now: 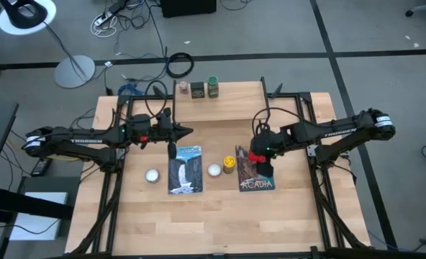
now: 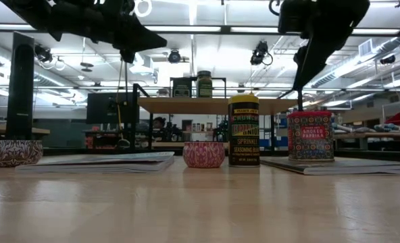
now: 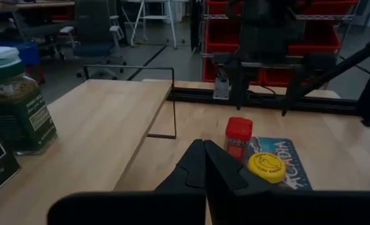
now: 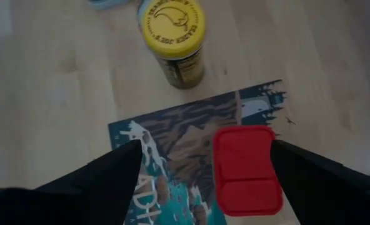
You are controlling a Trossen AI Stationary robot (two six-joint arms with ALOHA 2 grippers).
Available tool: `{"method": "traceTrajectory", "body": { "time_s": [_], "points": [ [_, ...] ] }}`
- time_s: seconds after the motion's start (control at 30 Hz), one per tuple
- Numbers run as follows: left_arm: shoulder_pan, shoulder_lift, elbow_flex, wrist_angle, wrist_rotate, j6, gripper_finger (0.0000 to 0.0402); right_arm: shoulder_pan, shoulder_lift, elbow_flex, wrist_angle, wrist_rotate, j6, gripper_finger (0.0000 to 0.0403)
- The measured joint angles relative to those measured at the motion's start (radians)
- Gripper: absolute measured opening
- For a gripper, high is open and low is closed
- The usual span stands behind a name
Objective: Shelf spices
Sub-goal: Put the yellow spice on the shelf
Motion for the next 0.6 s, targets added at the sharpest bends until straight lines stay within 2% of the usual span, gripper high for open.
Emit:
{"method": "traceTrajectory", "body": {
  "time_s": [0.3, 0.47, 0.6],
  "points": [
    [0.0, -0.003, 0.0, -0.022, 0.0, 0.024, 0.0001, -0.013, 0.003, 0.0, -0.027, 0.036, -0.04, 0.035],
    [0.0, -0.012, 0.0, -0.024, 0.0, 0.028, 0.0001, -0.017, 0.003, 0.0, 0.072, 0.062, -0.108, 0.0345],
    [0.0, -0.029, 0.0, -0.035, -0.008, 0.028, 0.0001, -0.036, 0.003, 0.0, 0.165, 0.025, -0.133, 0.0337]
  ]
}}
